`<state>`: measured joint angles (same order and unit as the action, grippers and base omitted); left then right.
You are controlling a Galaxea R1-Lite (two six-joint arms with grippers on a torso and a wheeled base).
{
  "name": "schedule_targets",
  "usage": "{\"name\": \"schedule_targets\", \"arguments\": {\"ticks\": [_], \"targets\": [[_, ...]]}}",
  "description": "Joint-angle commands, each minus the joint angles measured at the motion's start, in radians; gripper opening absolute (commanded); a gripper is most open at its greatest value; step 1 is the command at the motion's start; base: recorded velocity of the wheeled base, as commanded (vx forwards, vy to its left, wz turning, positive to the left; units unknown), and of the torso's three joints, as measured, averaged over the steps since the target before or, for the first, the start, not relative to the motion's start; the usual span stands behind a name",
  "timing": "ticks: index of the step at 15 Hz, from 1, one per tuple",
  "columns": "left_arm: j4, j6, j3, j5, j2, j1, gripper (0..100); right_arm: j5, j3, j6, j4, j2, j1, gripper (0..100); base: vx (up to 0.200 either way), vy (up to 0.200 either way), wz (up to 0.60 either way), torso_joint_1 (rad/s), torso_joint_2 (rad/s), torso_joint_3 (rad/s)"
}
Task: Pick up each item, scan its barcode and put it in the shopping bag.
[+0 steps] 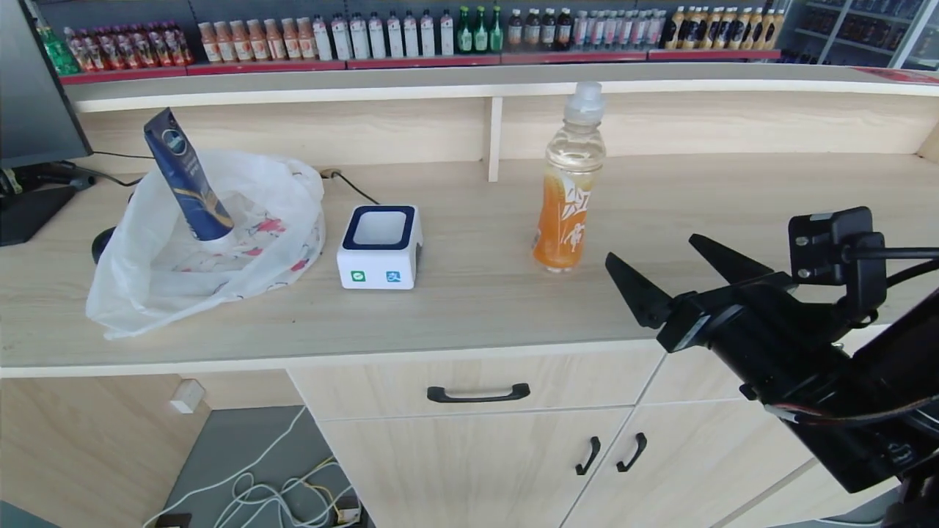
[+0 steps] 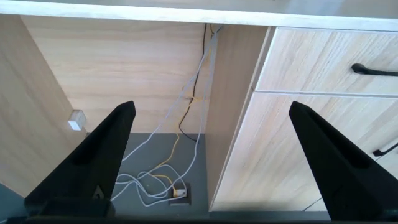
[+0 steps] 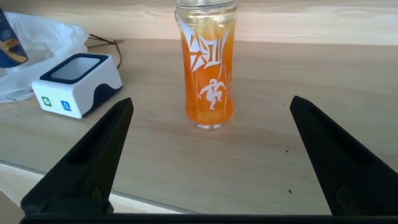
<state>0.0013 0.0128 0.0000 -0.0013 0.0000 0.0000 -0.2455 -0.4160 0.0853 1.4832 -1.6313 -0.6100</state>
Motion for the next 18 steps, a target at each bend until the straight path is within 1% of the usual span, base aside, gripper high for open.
{"name": "schedule_targets", "arguments": {"ticks": [1,2,3,5,6,8,9,11,14,16,18], "targets": [[0.0,0.0,0.0,0.0,0.0,0.0,100,-0.003,-0.05,0.002,-0.006,-0.048,-0.042,100,0.0,0.0,0.0,0.0,0.0,0.0],[0.0,-0.002,0.0,0.0,0.0,0.0,100,-0.009,-0.103,0.001,-0.046,-0.07,-0.073,100,0.0,0.0,0.0,0.0,0.0,0.0],[0.0,-0.002,0.0,0.0,0.0,0.0,100,-0.021,-0.15,0.001,-0.113,-0.075,-0.077,100,0.0,0.0,0.0,0.0,0.0,0.0],[0.0,-0.002,0.0,0.0,0.0,0.0,100,-0.06,-0.199,-0.012,-0.162,-0.098,-0.079,100,0.0,0.0,0.0,0.0,0.0,0.0],[0.0,-0.002,0.0,0.001,0.0,0.002,100,-0.06,-0.201,-0.012,-0.162,-0.099,-0.079,100,0.0,0.0,0.0,0.0,0.0,0.0],[0.0,-0.002,0.0,0.0,0.0,0.0,100,-0.112,-0.388,-0.002,-0.25,-0.16,-0.109,100,0.0,0.0,0.0,0.0,0.0,0.0],[0.0,-0.002,0.0,0.001,0.0,0.0,100,-0.136,-0.443,-0.006,-0.284,-0.19,-0.111,100,0.0,0.0,0.0,0.0,0.0,0.0],[0.0,-0.002,0.0,0.0,0.0,0.002,100,-0.155,-0.488,-0.002,-0.29,-0.214,-0.109,100,0.0,0.0,0.0,0.0,0.0,0.0],[0.0,-0.002,0.0,0.0,0.0,0.0,100,-0.167,-0.504,0.011,-0.29,-0.242,-0.109,100,0.0,0.0,0.0,0.0,0.0,0.0],[0.0,-0.002,0.0,0.001,0.0,0.0,100,-0.173,-0.547,0.031,-0.29,-0.269,-0.103,100,0.0,0.0,0.0,0.0,0.0,0.0],[0.0,-0.002,0.0,0.001,0.0,0.0,100,-0.205,-0.626,0.05,-0.296,-0.321,-0.089,100,0.0,0.0,0.0,0.0,0.0,0.0]]}}
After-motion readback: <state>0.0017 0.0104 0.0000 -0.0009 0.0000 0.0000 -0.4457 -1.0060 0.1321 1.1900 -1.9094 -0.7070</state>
